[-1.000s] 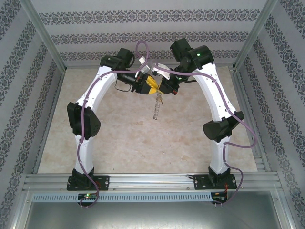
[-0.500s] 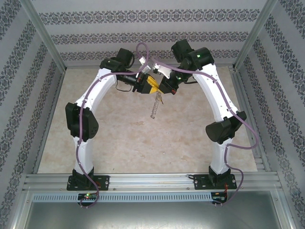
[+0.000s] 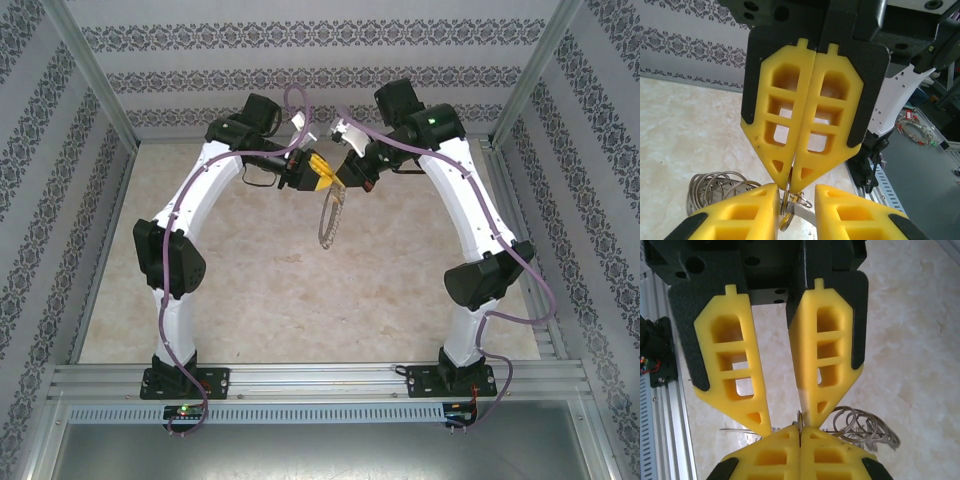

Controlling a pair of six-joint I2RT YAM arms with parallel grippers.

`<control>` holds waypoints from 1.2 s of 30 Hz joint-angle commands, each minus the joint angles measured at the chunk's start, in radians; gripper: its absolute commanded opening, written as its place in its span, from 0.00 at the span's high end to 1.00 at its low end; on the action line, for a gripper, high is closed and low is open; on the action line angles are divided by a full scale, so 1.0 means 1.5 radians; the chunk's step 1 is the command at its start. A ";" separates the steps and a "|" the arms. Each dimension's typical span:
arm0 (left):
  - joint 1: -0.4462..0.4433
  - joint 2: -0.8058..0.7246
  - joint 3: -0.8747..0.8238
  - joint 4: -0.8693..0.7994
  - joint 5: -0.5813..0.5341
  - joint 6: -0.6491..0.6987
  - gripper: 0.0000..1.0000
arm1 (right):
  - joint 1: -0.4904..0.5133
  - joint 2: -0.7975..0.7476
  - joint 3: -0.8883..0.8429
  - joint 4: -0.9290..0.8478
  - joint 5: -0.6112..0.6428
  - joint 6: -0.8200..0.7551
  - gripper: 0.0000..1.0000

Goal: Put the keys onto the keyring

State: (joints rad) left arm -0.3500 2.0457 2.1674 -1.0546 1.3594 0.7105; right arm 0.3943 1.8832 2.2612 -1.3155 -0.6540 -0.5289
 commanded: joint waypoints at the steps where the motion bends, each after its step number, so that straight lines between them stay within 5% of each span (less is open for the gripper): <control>1: -0.019 0.018 0.029 -0.068 0.054 0.041 0.74 | -0.006 -0.019 0.001 0.063 -0.028 0.008 1.00; 6: -0.020 0.021 0.032 -0.071 0.049 0.042 0.70 | -0.008 -0.018 0.004 0.066 -0.029 0.008 1.00; 13: -0.021 0.021 0.037 -0.073 0.050 0.043 0.79 | -0.009 -0.017 0.008 0.050 -0.035 -0.008 1.00; 16: -0.020 0.020 0.042 -0.072 0.046 0.041 0.68 | -0.009 -0.016 0.008 0.035 -0.033 -0.019 1.00; 21: -0.013 0.017 0.052 -0.071 0.037 0.036 0.63 | -0.012 -0.019 0.000 0.021 -0.027 -0.031 1.00; 36: -0.005 0.019 0.061 -0.055 0.047 0.029 0.69 | -0.013 -0.021 -0.005 -0.022 -0.070 -0.076 1.00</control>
State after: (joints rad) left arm -0.3584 2.0678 2.2185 -1.1229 1.3872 0.7471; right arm 0.3813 1.8725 2.2604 -1.3174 -0.7086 -0.6018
